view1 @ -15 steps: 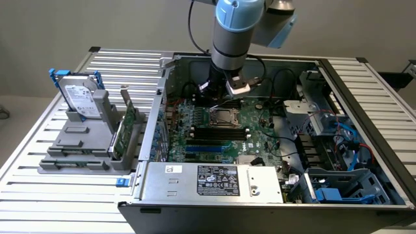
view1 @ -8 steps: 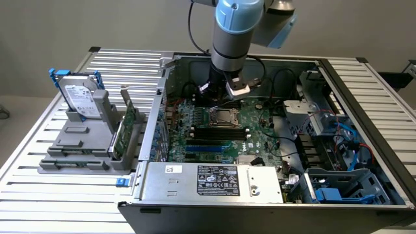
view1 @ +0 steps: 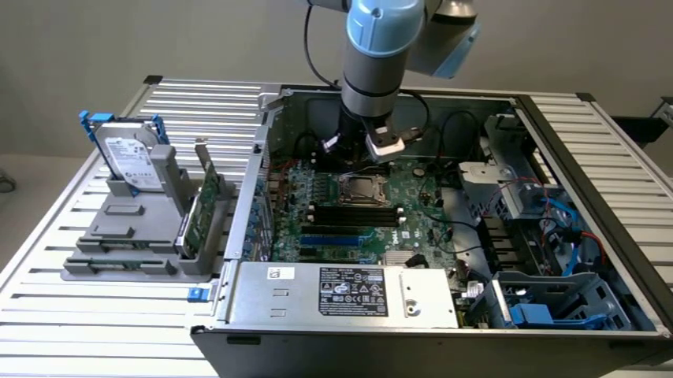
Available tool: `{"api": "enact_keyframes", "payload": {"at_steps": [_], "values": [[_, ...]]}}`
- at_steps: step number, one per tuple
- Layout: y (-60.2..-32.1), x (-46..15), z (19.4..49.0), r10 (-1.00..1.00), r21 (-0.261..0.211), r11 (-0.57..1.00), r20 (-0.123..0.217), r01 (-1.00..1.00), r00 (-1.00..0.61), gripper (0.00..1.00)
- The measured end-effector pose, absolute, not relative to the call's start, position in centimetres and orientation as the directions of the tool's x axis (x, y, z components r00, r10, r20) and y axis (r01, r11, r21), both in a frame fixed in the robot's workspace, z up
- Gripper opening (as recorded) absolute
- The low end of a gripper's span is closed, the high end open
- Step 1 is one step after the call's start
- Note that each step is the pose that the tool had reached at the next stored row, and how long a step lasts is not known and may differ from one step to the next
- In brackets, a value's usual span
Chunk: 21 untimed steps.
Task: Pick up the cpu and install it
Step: 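Install the first cpu locking lever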
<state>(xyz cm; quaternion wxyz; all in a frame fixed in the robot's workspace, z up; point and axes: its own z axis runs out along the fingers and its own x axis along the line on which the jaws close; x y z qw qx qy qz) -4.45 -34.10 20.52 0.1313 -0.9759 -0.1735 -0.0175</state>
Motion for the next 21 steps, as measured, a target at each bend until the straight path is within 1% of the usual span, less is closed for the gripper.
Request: {"api": "enact_keyframes", "payload": {"at_steps": [21], "values": [[-34.05,-5.22,19.96,0.335,-0.249,-0.905,0.082,0.345,0.939,0.11]]}}
